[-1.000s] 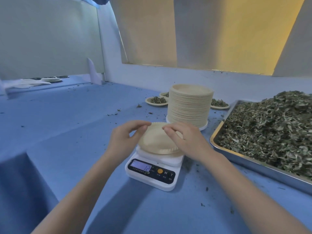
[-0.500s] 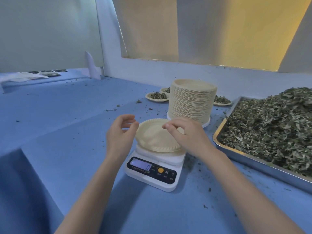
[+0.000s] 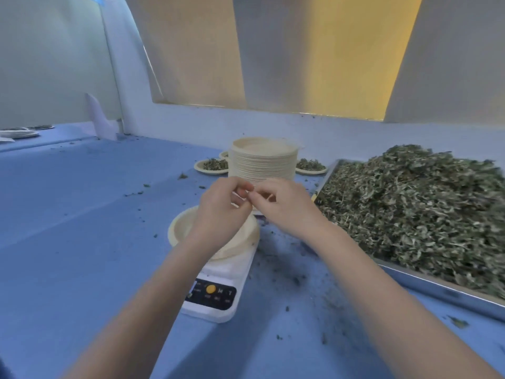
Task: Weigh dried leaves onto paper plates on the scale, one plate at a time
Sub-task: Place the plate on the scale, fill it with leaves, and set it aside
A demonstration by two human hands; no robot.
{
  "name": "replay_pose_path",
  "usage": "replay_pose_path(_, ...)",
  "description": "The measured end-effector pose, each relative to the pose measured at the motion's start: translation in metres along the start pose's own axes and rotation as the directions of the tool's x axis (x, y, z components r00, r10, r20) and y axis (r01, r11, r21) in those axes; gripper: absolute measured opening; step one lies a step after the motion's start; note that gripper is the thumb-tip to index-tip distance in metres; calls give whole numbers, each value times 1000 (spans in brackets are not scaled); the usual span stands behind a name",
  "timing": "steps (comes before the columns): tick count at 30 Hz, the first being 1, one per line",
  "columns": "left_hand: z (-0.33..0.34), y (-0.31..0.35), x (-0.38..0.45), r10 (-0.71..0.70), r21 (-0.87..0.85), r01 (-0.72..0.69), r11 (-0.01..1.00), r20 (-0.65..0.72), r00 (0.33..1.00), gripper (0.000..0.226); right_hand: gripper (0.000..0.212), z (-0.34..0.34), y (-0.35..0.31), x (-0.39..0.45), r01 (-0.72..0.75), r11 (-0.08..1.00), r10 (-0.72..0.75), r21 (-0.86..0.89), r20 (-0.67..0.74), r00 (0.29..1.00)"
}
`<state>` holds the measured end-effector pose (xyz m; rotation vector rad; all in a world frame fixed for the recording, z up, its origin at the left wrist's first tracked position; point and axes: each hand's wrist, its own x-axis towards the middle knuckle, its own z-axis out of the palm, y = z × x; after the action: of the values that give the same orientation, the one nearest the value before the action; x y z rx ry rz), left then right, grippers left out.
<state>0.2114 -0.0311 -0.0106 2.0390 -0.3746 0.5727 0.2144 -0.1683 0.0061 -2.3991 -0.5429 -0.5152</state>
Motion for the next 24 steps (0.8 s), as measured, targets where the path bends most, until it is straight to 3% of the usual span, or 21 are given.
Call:
replay_pose_path(8, 113, 43, 16, 47, 71, -74, 995, 322, 946, 31, 16, -74, 87, -41, -273, 925, 296, -265, 48, 954)
replay_pose_path(13, 166, 40, 36, -75, 387, -218, 896, 615, 785, 30, 64, -83, 141, -42, -352, 779, 514, -518, 207, 833)
replay_pose_path(17, 186, 33, 51, -212, 517, -237, 822, 665, 716, 46, 68, -73, 165, -31, -365, 759, 565, -540, 267, 780)
replay_pose_path(21, 196, 37, 63, -281, 516, -193, 834, 700, 657, 86, 68, -65, 170, -21, -349, 759, 571, -550, 304, 762)
replay_pose_path(24, 195, 37, 65, -275, 460, -154, 875, 731, 625, 63, 53, -66, 170, -20, -308, 798, 524, -518, 343, 780)
